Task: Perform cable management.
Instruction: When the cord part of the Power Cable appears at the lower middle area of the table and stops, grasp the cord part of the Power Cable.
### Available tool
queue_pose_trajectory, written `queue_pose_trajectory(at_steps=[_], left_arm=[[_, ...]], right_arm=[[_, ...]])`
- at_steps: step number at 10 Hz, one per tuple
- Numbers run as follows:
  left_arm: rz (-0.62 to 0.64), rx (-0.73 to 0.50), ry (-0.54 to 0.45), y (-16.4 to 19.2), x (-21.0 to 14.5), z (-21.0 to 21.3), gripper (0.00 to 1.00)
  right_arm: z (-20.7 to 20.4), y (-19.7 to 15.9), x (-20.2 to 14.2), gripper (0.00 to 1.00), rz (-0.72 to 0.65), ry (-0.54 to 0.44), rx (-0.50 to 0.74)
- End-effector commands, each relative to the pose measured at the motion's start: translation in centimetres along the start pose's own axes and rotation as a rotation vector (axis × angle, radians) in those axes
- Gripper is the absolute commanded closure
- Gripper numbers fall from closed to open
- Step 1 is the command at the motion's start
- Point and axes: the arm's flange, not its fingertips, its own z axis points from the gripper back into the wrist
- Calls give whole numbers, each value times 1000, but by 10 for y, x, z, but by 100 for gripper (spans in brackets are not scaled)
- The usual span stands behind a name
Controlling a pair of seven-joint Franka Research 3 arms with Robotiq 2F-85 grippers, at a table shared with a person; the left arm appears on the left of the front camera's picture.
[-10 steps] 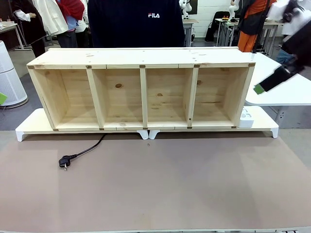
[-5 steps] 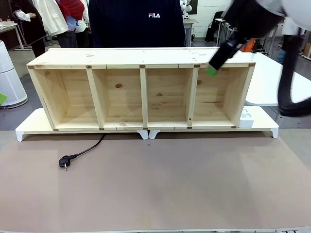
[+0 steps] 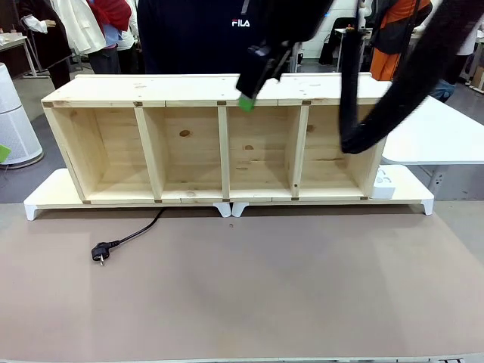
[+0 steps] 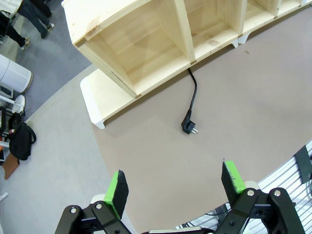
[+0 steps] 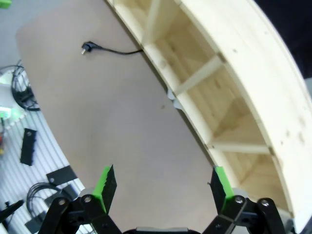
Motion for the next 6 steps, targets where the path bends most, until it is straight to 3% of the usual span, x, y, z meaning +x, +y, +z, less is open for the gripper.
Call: queue_pose_trajectory(at_steps=[1,6], left_arm=[[20,-1,-10,-1,1,-2,0],[20,-1,-10,-1,1,-2,0]], right_arm=[[-19,9,30,0,21,24,17],[-103,54,109,0,39,-36,5]])
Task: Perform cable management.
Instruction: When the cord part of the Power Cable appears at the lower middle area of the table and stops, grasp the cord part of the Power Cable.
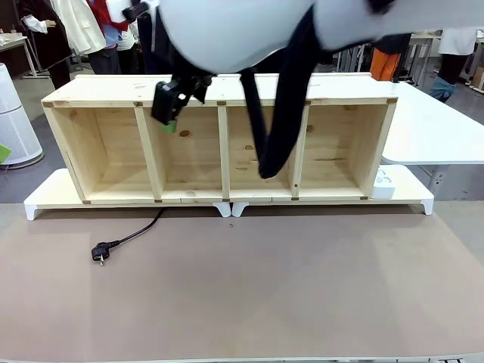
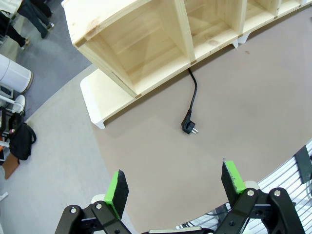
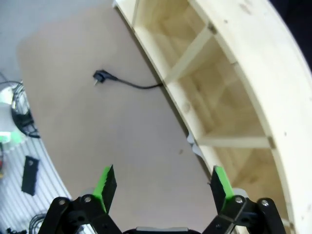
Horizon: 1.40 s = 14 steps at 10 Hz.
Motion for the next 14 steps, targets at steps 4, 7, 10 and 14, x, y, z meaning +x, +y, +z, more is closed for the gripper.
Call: queue_pose_trajectory(at_steps=[4,7,10,14], left_arm=[[20,-2,-11,-1,1,-2,0],[20,-2,-11,-1,1,-2,0],[20,-2,-11,-1,1,-2,0],[20,-2,-11,-1,1,-2,0]], right_arm=[[-75,20,45,0,-12,-1,37],[-91,32,50,0,8,16,78],[-93,31,43,0,21,18,92],[-93,31,43,0,21,18,92]])
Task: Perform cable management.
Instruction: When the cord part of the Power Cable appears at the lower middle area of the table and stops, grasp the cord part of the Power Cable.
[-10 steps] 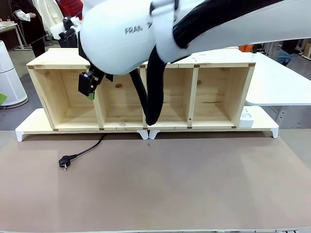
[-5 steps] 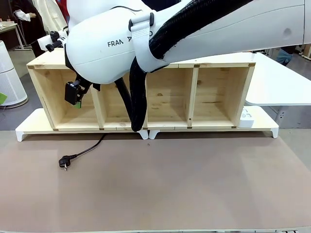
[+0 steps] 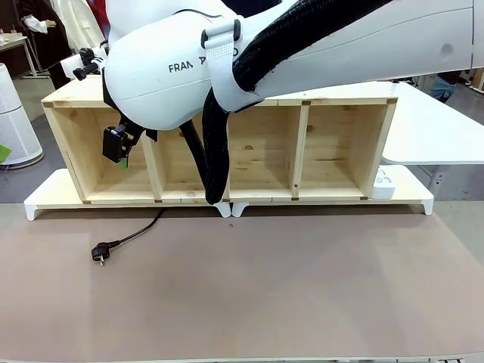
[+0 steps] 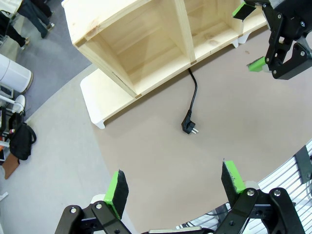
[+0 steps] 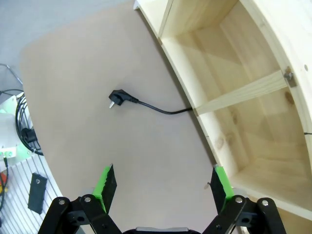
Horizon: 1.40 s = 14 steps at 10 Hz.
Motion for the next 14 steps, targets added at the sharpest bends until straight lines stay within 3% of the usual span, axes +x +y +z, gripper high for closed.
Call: queue_pose_trajectory(at_steps=[1,4,8,10,14], left_arm=[[20,-2,-11,-1,0,-2,0],[20,-2,-11,-1,0,-2,0],[20,-2,-11,-1,0,-2,0],[20,-2,-11,-1,0,-2,0],[20,-2,-11,-1,0,-2,0]], right_arm=[[0,1,-2,0,0,4,-1],[0,0,0,0,0,0,0],[-50,0,76,0,179,32,72],[-62,6,85,0,125,111,111],[-89,17,92,0,163,178,188]])
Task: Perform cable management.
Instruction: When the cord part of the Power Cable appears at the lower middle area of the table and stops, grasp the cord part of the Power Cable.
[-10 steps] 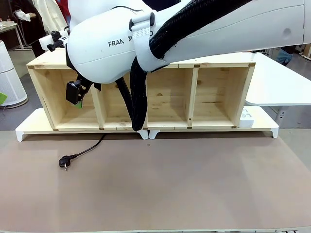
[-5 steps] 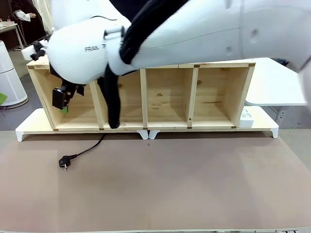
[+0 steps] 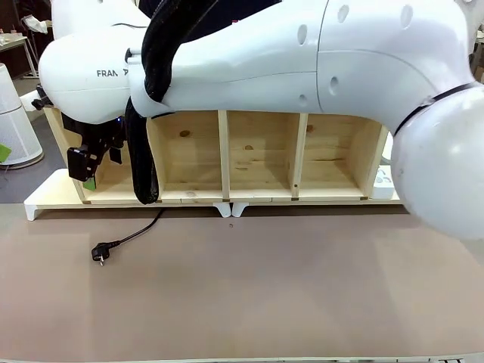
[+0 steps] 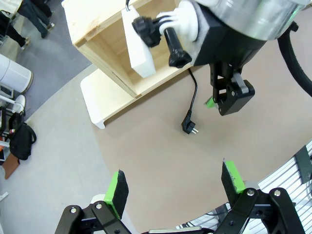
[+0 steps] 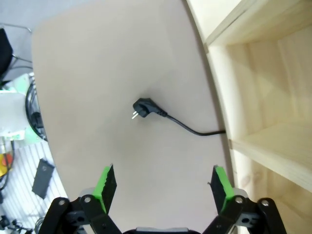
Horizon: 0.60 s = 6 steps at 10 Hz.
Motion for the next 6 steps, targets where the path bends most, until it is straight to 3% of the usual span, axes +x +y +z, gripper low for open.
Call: queue_pose_trajectory(at_steps=[1,4,5,6], left_arm=[[20,-2,-11,-1,0,-2,0],[20,-2,-11,-1,0,-2,0],[20,-2,-11,-1,0,-2,0],[20,-2,-11,-1,0,-2,0]], right_arm=[[-8,-4,25,0,16,39,49],[-36,-2,35,0,-321,84,170],[-45,0,38,0,-448,104,161],[-51,-1,41,0,-673,104,98]])
